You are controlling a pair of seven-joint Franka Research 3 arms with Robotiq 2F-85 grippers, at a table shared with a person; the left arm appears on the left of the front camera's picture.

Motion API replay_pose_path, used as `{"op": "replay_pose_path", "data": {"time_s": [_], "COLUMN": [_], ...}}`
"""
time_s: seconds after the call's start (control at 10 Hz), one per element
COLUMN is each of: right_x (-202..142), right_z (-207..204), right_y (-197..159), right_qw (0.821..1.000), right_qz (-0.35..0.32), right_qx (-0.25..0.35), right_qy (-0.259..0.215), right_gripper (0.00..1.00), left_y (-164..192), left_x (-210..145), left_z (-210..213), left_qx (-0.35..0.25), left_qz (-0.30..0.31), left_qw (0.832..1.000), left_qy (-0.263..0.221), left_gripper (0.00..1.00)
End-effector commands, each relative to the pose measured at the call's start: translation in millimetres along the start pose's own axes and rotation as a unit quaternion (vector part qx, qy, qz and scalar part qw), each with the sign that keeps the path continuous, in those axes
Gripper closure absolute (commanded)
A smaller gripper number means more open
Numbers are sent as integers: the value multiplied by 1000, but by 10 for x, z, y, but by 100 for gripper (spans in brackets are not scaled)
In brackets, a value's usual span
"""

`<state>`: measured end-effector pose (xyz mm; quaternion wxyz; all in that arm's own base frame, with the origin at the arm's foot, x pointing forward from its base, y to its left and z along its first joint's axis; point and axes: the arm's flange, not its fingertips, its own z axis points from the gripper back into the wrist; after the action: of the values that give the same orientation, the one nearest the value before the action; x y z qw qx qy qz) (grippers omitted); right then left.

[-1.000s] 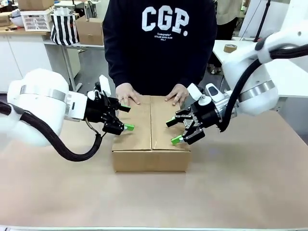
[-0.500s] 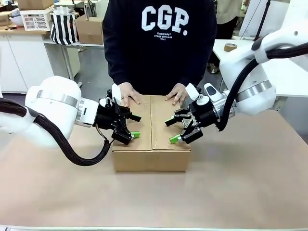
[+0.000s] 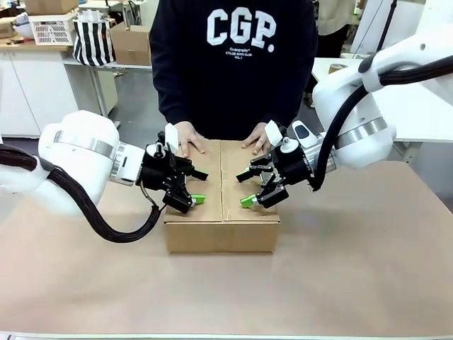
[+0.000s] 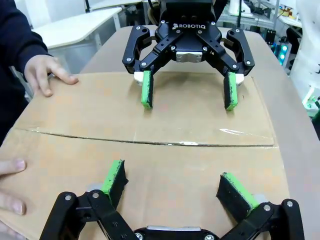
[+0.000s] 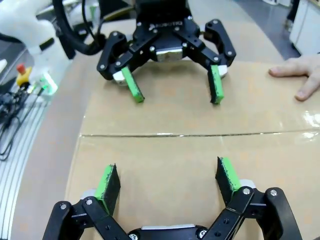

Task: Pack the gift set into the box.
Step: Press and hold the closed box until the human finishes sealing it.

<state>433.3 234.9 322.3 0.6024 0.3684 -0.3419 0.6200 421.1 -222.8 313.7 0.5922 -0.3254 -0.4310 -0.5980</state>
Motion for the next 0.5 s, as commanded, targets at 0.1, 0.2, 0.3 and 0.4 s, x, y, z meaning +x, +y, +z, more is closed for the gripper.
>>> {"op": "replay_pose_path", "data": {"time_s": [0.1,0.2,0.3,0.4], "right_x": [-89,-99,-120,-131], "right_z": [-155,-150,-146,-156], "right_y": [-36,-35,-36,-37], "right_qw": [1000,1000,1000,1000], "right_qz": [5,4,1,2], "right_qx": [-11,-11,-11,-10], "right_qy": [1,3,7,20], "right_gripper": [0,0,0,0], "left_y": [-14,-18,-21,-4], "left_x": [-109,-108,-110,-110], "left_z": [-9,-9,-9,-22], "left_qx": [3,3,3,21], "left_qz": [-7,-7,-8,-1], "left_qw": [999,999,999,999], "left_qy": [43,43,41,46], "left_gripper": [0,0,0,0]}}
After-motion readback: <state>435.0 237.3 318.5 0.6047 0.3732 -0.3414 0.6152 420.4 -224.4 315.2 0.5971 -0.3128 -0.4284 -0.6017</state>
